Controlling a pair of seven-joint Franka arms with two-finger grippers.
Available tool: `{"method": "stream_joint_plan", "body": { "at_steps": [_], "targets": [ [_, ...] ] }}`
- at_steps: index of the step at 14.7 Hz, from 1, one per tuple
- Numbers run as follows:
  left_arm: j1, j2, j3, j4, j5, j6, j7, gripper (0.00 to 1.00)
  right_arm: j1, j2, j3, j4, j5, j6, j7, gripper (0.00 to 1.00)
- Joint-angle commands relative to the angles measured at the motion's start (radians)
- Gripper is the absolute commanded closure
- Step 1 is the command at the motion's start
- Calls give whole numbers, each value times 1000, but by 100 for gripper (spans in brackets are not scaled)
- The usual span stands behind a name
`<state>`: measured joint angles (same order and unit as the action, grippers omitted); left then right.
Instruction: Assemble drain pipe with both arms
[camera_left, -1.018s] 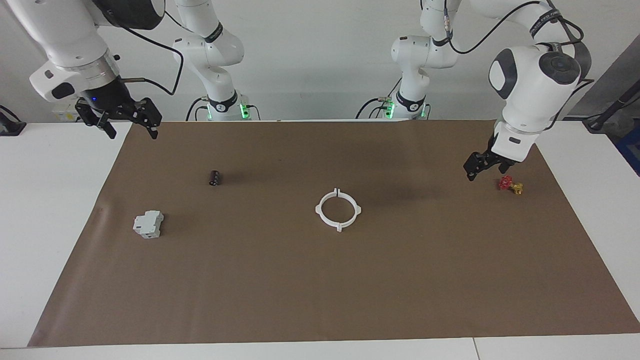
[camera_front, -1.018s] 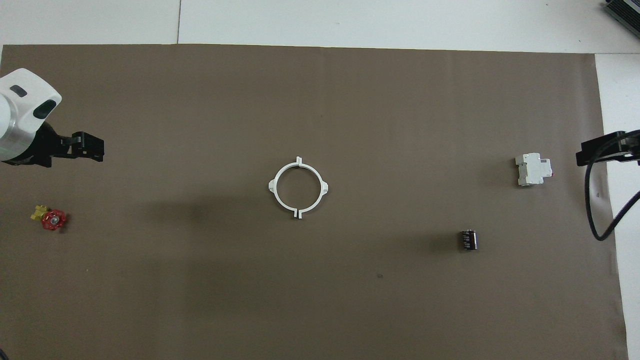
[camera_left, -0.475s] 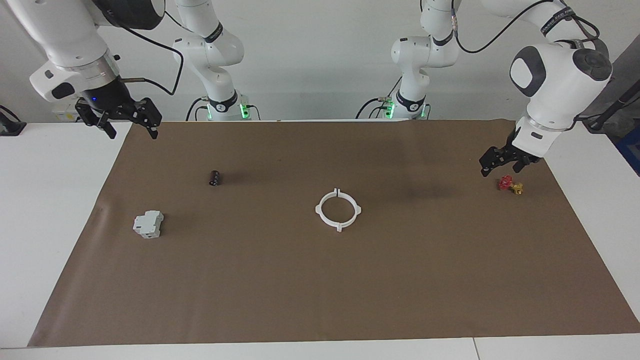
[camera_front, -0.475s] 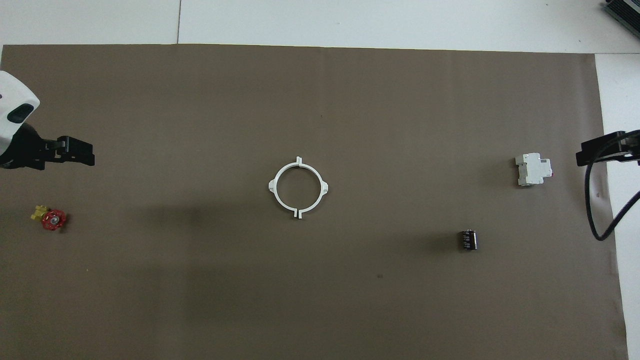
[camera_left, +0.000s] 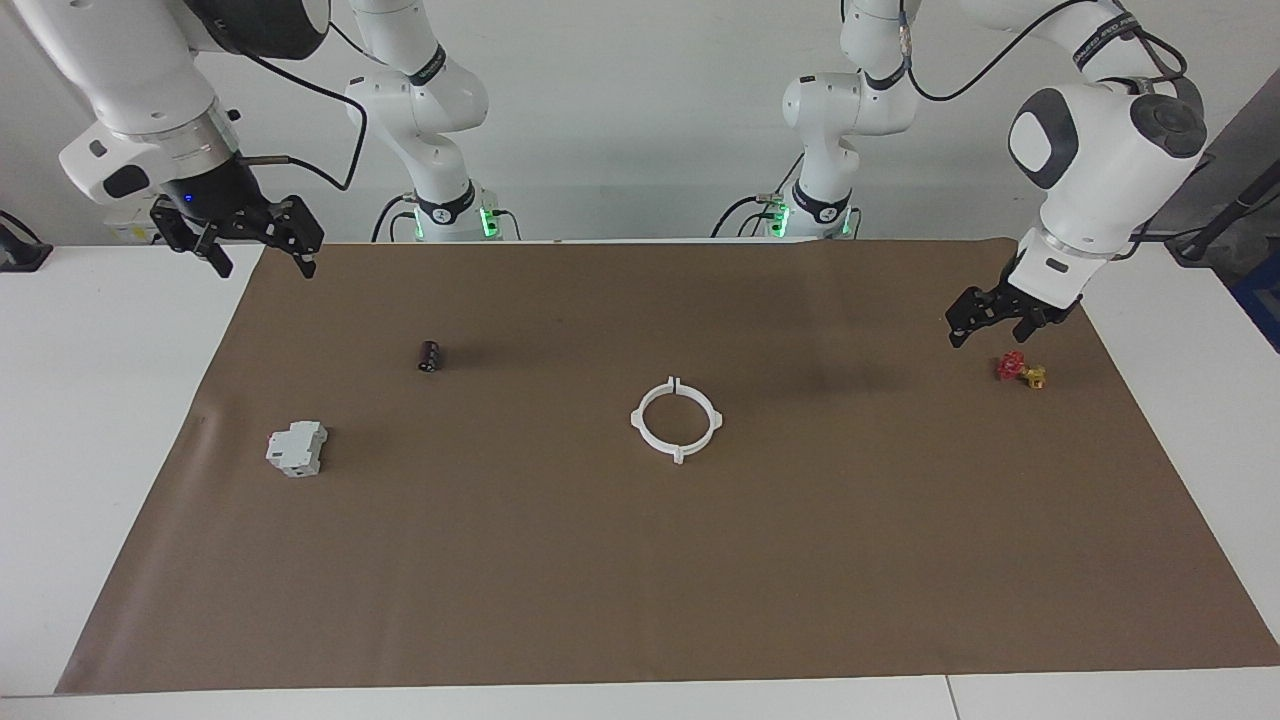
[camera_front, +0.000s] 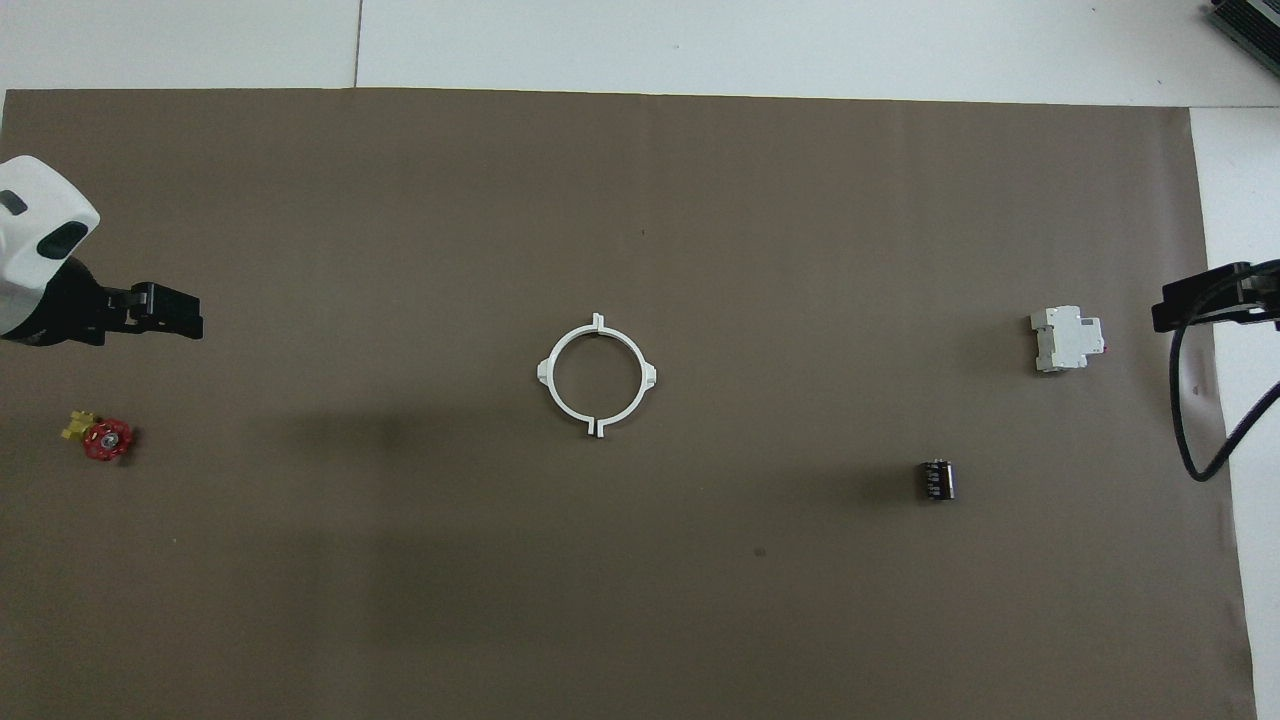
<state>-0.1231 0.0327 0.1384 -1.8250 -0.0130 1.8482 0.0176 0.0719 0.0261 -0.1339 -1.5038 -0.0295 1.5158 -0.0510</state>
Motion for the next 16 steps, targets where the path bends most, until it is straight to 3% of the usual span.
{"method": "stream_joint_plan", "body": {
  "at_steps": [1,11,16],
  "targets": [
    [0,-40,3,-48,-12,28,19,0,-6,-14,2,-13,0,9,-26,0],
    [14,-36,4,-43,-9,51,200,0,-6,-14,2,-13,0,9,-26,0],
    [10,-36,4,-43,-10,48,119,0,-6,-14,2,-13,0,9,-26,0]
  ]
}}
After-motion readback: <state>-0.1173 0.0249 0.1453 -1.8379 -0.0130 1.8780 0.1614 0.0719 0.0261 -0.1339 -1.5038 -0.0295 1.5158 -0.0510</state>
